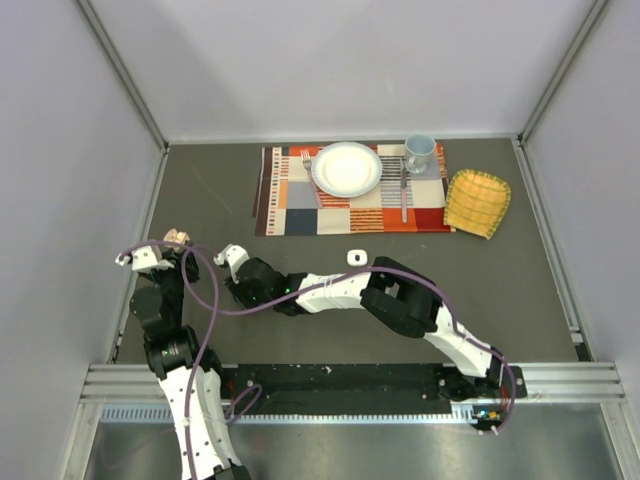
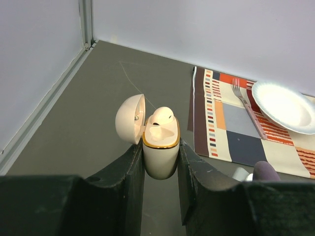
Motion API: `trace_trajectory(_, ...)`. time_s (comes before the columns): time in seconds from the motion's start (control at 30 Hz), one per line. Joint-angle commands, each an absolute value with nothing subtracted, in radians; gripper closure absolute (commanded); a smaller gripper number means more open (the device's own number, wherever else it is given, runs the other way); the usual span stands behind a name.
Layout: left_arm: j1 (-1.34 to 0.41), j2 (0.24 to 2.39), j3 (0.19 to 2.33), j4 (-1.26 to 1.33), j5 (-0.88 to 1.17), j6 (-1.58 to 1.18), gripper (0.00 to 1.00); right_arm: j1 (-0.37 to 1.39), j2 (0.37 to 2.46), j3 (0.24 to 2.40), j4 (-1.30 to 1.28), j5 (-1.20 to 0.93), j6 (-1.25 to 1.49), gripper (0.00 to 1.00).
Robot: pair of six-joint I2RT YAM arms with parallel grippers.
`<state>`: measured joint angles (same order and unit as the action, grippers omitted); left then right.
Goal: Insert the wireless bluetooth earbuds into the charging case
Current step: Move the left earbud to the center of the board.
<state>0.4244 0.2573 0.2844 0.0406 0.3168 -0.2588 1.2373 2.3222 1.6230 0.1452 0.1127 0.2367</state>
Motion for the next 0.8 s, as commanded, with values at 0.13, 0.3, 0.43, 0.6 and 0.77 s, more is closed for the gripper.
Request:
trace_trajectory(0.13,0.431,0.249,0.311,0.083,0.331,-0.255,1.0,1.258,2.306,1.614,0.081,0.132,0.247,0.72)
trace_trajectory(0.3,0.43,0.25,0.308,0.092,0.35,-0.256,1.0,1.246,2.257,1.556,0.086,0.18,0.281,0.78)
trace_trajectory(0.43,0.43,0.247,0.308,0.103,0.373,-0.262,1.0,1.201,2.163,1.433,0.127,0.184,0.35,0.78)
trace_trajectory(0.6,0.428,0.247,0.293,0.123,0.402,-0.281,1.0,1.149,2.028,1.222,0.199,0.199,0.406,0.79)
trace_trajectory(0.77,0.42,0.245,0.244,0.239,0.524,-0.353,1.0,1.12,1.859,1.002,0.207,0.267,0.485,0.79)
